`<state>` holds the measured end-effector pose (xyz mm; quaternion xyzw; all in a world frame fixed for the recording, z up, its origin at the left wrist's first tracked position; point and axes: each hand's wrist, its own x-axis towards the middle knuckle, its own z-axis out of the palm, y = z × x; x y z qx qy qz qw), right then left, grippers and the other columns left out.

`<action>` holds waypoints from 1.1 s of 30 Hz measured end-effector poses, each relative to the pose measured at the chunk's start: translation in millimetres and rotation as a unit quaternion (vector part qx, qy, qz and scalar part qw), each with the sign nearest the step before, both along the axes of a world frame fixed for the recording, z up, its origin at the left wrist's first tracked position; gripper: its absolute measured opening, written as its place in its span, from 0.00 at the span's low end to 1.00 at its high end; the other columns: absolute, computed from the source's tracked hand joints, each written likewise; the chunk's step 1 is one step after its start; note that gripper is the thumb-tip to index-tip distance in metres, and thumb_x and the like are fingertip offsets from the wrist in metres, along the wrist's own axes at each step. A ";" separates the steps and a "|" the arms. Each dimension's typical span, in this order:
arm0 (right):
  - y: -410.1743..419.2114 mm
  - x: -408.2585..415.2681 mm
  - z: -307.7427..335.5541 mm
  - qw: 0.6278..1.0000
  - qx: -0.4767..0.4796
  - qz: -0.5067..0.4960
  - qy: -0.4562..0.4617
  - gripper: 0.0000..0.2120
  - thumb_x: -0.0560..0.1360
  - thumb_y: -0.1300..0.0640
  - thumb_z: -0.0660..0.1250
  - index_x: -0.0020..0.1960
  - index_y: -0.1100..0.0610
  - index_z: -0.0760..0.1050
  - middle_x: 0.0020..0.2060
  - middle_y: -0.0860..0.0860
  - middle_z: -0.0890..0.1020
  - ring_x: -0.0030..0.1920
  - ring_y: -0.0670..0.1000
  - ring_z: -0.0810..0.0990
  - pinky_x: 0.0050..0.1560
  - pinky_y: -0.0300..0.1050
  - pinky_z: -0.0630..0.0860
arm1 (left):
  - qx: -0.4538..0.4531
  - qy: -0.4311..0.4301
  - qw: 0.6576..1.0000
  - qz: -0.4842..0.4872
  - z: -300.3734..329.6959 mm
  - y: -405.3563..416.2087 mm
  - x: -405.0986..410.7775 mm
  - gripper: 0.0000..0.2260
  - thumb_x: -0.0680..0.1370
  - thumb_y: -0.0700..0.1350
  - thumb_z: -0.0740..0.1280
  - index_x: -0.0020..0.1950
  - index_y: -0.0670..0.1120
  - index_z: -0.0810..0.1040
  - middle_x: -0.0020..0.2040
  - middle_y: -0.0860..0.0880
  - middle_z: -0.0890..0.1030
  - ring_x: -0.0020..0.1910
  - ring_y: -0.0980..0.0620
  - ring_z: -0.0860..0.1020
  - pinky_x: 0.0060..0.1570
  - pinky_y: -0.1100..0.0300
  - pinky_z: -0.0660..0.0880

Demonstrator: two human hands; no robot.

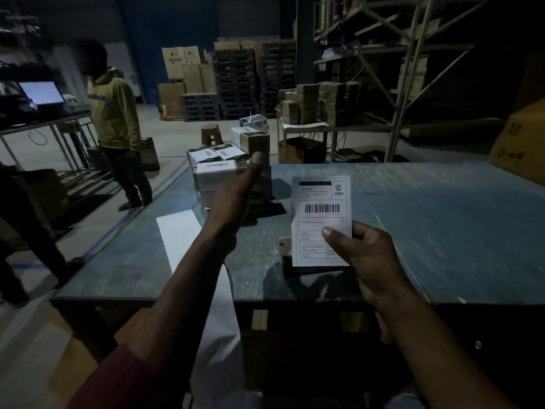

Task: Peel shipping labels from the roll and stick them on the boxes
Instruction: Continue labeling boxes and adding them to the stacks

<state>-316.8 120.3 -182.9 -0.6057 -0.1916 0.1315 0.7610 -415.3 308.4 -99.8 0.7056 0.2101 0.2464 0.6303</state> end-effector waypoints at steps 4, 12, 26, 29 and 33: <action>0.9 7.1 -9.8 0.996 0.000 0.034 0.077 0.11 0.76 0.64 0.74 0.58 0.65 0.84 0.50 0.62 0.87 0.52 0.64 0.87 0.59 0.62 0.82 | -0.057 0.035 0.997 -0.036 -47.0 -17.1 -1.3 0.15 0.75 0.58 0.74 0.53 0.48 0.87 0.48 0.47 0.88 0.43 0.48 0.83 0.43 0.56 0.74; -3.5 14.7 -17.2 0.984 -0.095 0.075 0.128 0.10 0.77 0.66 0.72 0.57 0.68 0.83 0.50 0.63 0.87 0.52 0.64 0.87 0.62 0.65 0.80 | -0.079 0.051 0.995 0.029 -77.2 -22.7 5.4 0.02 0.75 0.39 0.76 0.42 0.43 0.88 0.42 0.43 0.88 0.29 0.52 0.76 0.33 0.61 0.68; 2.9 56.1 1.3 0.969 -0.246 -0.008 0.031 0.09 0.75 0.61 0.74 0.50 0.66 0.83 0.41 0.64 0.87 0.37 0.58 0.81 0.25 0.38 0.66 | -0.101 0.099 0.989 0.046 -86.4 -2.6 25.1 0.06 0.77 0.39 0.73 0.50 0.38 0.87 0.50 0.39 0.88 0.25 0.55 0.67 0.29 0.64 0.61; 5.4 57.8 0.1 0.967 -0.247 0.005 0.061 0.06 0.73 0.62 0.76 0.48 0.64 0.84 0.40 0.65 0.86 0.39 0.60 0.76 0.26 0.39 0.65 | -0.109 0.103 0.987 0.054 -90.2 -3.9 26.8 0.05 0.77 0.39 0.74 0.48 0.38 0.87 0.49 0.40 0.88 0.27 0.53 0.68 0.28 0.65 0.62; 7.2 59.4 0.0 0.967 -0.248 -0.015 0.053 0.07 0.71 0.65 0.77 0.48 0.65 0.83 0.38 0.66 0.85 0.24 0.53 0.76 0.25 0.38 0.66 | -0.102 0.104 0.988 0.054 -92.4 -3.9 27.7 0.05 0.78 0.40 0.73 0.48 0.40 0.88 0.49 0.41 0.88 0.30 0.51 0.69 0.32 0.62 0.63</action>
